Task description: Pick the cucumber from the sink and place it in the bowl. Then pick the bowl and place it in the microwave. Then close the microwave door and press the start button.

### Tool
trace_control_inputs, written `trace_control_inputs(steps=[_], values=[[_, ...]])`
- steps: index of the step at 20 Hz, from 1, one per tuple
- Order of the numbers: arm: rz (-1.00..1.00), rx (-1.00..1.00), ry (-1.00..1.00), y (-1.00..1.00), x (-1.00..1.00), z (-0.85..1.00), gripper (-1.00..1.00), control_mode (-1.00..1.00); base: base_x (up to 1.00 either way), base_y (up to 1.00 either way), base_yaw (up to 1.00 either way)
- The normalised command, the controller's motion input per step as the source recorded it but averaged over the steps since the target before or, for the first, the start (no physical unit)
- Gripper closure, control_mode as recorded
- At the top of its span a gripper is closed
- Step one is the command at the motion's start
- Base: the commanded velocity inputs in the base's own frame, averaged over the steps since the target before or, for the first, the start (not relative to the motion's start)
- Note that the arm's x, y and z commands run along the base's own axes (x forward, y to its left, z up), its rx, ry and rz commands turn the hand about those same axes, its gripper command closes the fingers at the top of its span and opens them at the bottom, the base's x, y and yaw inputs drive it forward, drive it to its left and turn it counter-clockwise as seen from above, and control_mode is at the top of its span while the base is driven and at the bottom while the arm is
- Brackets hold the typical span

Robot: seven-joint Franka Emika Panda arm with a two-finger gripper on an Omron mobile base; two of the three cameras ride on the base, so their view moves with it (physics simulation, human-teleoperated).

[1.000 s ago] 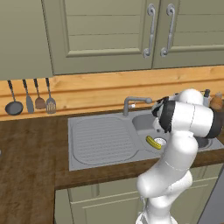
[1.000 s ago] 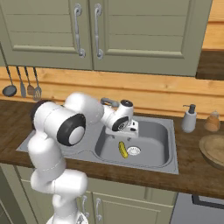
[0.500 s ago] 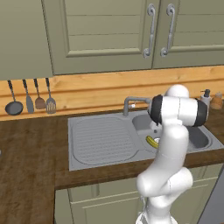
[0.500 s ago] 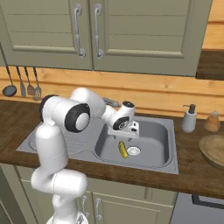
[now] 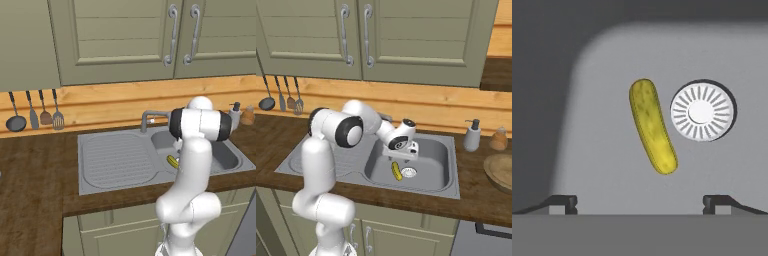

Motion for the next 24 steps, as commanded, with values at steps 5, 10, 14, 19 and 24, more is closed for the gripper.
trace_control_inputs(steps=[5, 10, 14, 19, 24], values=[[0.0, 0.03, 0.0, -0.01, 0.17, -0.38, -1.0, -1.0, 0.0, 0.0, 0.0], [0.0, 0.0, 0.07, 0.03, 0.4, -0.54, -1.0, -1.0, 0.0, 0.0, 0.0], [0.0, 0.0, 0.02, 0.01, 0.29, -0.42, -1.0, -1.0, 0.0, 0.0, 0.0], [0.0, 0.0, 0.0, 0.0, 0.25, -0.33, -1.0, -1.0, 0.0, 0.0, 0.0], [0.0, 0.0, 0.0, 0.2, 0.0, -0.25, -1.0, -1.0, 0.0, 0.0, 0.0]])
